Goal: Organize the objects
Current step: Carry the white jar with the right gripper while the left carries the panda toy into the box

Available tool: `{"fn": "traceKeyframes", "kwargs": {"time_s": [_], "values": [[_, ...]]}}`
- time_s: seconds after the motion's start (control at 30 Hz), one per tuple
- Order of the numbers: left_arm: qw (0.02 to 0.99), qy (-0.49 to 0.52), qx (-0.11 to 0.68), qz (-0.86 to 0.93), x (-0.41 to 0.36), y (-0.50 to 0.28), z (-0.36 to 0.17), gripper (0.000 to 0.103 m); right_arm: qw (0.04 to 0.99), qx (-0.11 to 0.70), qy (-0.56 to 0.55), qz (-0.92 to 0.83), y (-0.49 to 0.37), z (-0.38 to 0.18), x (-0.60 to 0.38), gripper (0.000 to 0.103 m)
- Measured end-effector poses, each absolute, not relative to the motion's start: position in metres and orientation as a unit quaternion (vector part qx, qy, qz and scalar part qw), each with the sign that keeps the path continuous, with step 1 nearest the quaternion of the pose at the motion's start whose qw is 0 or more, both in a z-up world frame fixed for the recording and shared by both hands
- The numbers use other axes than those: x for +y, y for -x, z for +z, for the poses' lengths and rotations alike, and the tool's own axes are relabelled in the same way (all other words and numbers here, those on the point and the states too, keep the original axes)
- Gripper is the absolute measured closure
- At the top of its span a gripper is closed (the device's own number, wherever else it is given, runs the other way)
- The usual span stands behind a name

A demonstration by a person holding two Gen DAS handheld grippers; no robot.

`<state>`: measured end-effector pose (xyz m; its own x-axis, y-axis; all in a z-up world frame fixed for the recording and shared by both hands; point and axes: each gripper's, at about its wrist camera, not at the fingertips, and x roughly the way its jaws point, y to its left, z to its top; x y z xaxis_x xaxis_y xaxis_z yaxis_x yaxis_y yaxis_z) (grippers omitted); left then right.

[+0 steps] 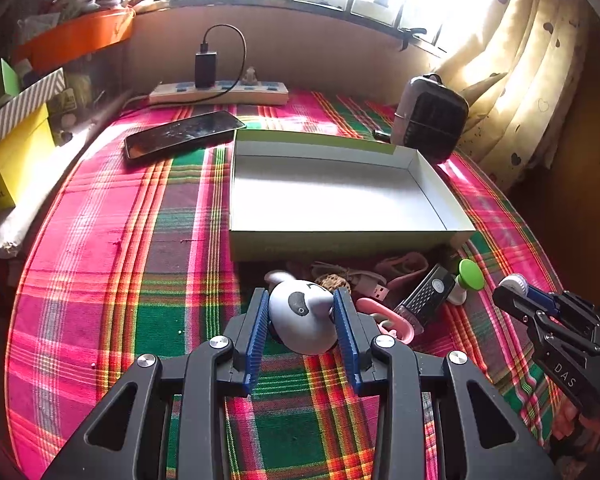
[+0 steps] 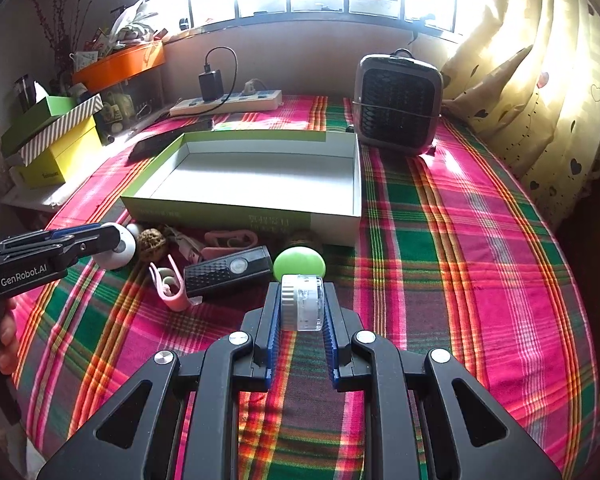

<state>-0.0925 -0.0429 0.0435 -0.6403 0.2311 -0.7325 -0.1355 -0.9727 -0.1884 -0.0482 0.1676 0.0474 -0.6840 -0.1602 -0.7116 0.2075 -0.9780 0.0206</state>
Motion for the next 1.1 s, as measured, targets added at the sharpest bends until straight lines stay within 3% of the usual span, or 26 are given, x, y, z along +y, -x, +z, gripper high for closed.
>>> {"fn": "traceKeyframes", "kwargs": {"time_s": [0.5, 1.1], "values": [[0.119, 0.394, -0.046, 0.910, -0.037, 0.126, 0.067, 0.072, 0.128, 0.035, -0.374, -0.918, 0.092, 0.072, 0.146, 0.083], [0.126, 0.413, -0.043, 0.901, -0.032, 0.201, 0.059, 0.072, 0.133, 0.031, -0.416, -0.899, 0.182, 0.062, 0.123, 0.083]]}}
